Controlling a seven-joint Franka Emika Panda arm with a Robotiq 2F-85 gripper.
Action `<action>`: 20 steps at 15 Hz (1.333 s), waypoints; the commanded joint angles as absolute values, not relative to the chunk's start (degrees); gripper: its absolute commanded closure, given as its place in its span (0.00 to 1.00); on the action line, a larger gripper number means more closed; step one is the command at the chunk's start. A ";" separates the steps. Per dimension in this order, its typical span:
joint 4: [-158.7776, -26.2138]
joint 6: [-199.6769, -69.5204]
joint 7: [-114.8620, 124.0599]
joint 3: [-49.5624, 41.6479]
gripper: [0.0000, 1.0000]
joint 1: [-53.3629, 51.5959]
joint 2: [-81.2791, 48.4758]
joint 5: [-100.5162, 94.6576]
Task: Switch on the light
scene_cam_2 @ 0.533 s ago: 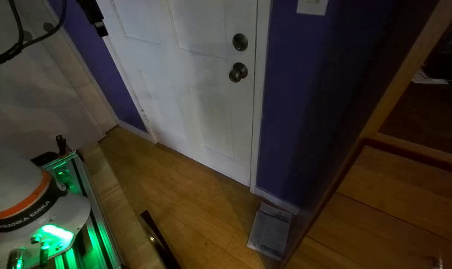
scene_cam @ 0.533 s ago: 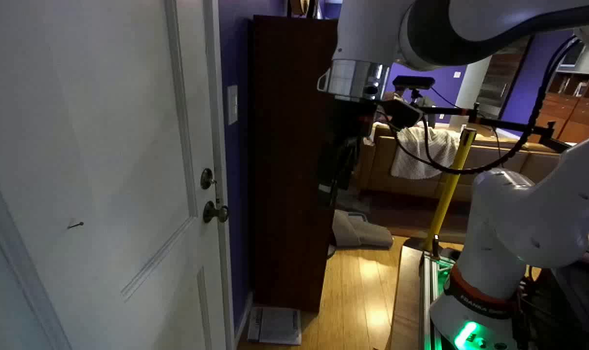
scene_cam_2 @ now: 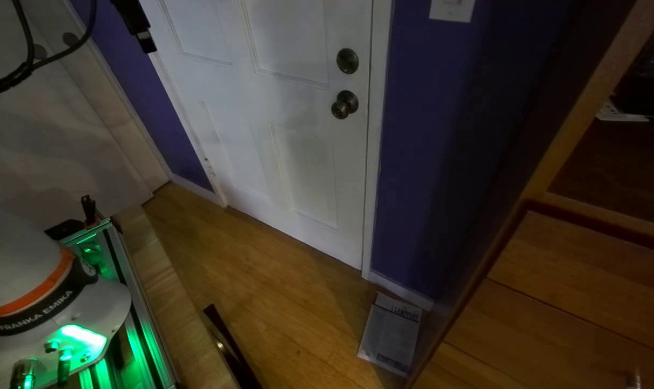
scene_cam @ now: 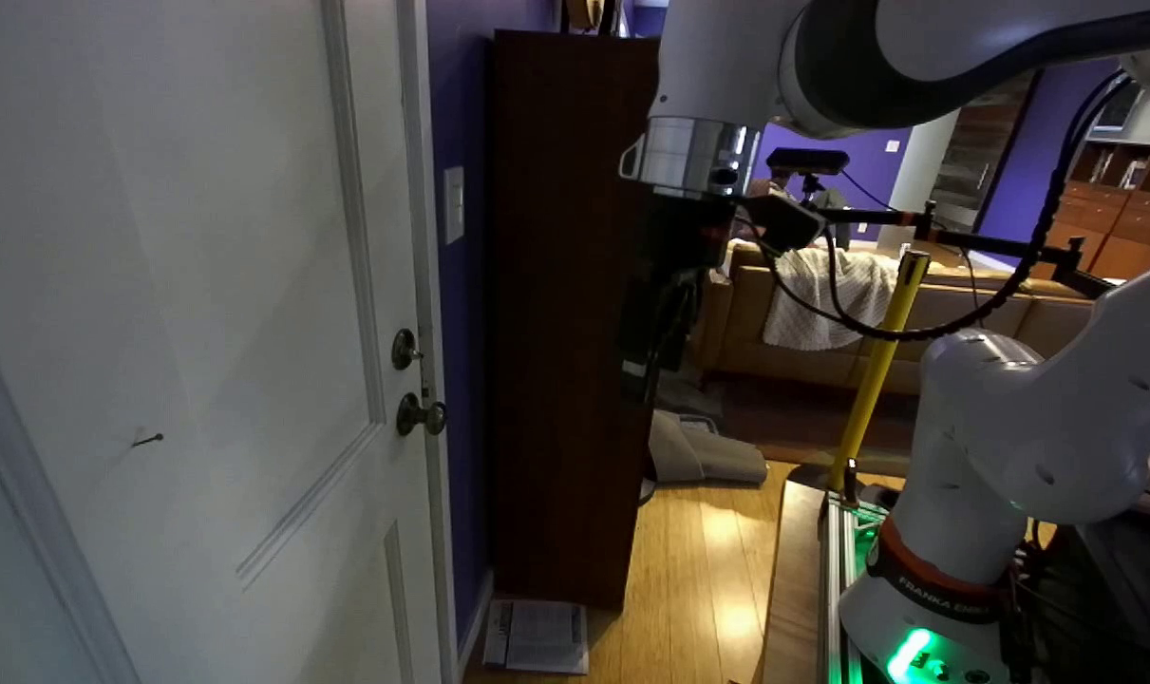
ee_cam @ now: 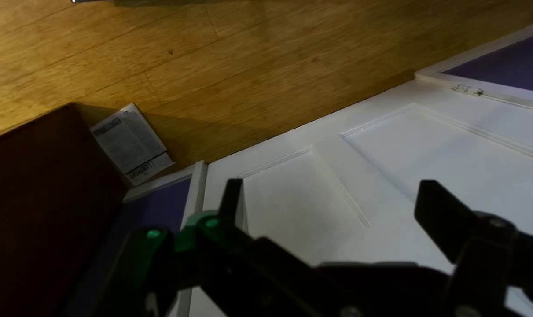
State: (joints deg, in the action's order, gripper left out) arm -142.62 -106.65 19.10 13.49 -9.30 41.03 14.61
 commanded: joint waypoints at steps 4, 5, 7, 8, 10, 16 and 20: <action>-142.24 -107.03 18.46 12.96 0.00 -7.34 41.30 12.77; -141.98 -106.76 17.87 12.44 0.00 -6.17 41.59 10.53; -141.00 -105.23 15.55 10.57 0.00 -4.09 41.87 5.96; -140.45 -104.60 14.32 9.64 0.00 -2.83 41.95 3.14; -139.74 -106.09 10.67 7.38 0.00 -0.87 41.93 -1.77; -136.87 -107.13 -4.05 -0.41 0.00 0.97 41.27 -10.67; -133.01 -107.88 -18.41 -7.99 0.00 0.69 38.40 -12.36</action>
